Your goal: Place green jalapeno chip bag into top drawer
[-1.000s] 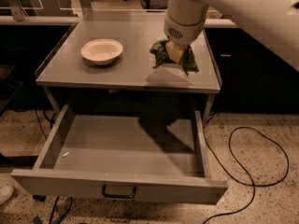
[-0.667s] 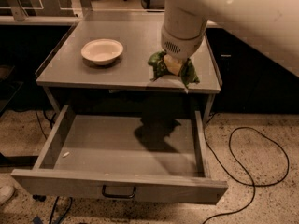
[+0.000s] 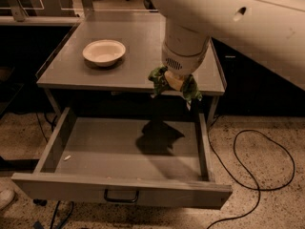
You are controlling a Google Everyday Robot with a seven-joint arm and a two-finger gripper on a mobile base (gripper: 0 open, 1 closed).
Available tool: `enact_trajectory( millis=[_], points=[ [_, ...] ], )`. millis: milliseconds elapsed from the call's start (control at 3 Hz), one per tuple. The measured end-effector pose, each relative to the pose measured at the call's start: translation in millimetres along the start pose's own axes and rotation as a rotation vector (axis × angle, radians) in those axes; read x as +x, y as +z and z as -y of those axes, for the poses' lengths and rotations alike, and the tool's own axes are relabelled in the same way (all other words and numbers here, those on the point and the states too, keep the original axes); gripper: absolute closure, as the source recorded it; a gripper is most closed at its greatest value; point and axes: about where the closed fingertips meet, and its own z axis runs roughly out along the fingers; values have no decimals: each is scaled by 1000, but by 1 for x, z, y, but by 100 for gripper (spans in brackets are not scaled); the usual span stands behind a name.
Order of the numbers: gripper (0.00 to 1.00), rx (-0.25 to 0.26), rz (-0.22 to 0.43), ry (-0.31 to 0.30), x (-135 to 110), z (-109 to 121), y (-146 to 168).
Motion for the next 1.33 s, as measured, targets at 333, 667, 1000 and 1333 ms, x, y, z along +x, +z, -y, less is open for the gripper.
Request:
enact_trajectory(
  millis=[333, 667, 1000, 1333],
  points=[
    [100, -25, -9, -3, 5, -11, 8],
    [100, -77, -14, -10, 13, -45, 24],
    [100, -133, -41, -18, 23, -81, 52],
    [100, -139, -43, -19, 22, -83, 56]
  ],
)
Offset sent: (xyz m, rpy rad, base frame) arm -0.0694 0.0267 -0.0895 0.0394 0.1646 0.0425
